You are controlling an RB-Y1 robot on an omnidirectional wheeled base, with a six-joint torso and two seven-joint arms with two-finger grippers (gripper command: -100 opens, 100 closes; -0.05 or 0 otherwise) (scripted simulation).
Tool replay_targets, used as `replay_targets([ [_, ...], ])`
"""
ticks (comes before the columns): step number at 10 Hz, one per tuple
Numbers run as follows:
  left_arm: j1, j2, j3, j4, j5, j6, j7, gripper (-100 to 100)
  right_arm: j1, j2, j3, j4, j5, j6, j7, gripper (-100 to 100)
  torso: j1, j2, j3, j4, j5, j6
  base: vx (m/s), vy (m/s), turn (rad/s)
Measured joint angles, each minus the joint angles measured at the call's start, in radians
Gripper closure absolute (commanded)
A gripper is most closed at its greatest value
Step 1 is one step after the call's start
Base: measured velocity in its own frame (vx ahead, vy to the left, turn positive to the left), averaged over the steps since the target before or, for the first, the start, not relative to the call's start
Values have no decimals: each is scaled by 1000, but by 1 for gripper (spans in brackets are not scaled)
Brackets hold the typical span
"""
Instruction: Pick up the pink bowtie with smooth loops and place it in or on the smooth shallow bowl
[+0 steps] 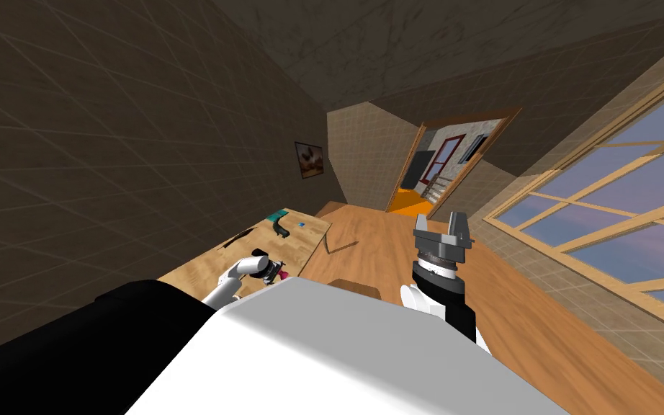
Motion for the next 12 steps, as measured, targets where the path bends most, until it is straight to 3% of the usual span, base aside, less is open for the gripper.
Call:
replay_targets([
  [1,3,1,-1,5,6,16,-6,-100,0,0,0,0,0,0,0,0,0,0,0,0,0,0,24,20,-12],
  [2,3,1,-1,6,6,19,-6,0,0,0,0,0,0,0,0,0,-2,2,1,0,0,0,0,0,0],
  [3,3,1,-1,6,6,19,-6,-100,0,0,0,0,0,0,0,0,-3,3,2,1,-1,0,-2,16,-50],
  [7,-16,-39,-27,64,-29,-35,-5,-100,0,0,0,0,0,0,0,0,-2,5,3,1,0,0,-9,26,-34],
  [8,-17,-40,-28,66,-30,-38,-4,100,0,0,0,0,0,0,0,0,-3,4,2,1,-1,0,0,0,0],
  [12,-16,-40,-27,66,-30,-38,-2,100,0,0,0,0,0,0,0,0,-3,3,2,1,0,1,0,0,4],
])
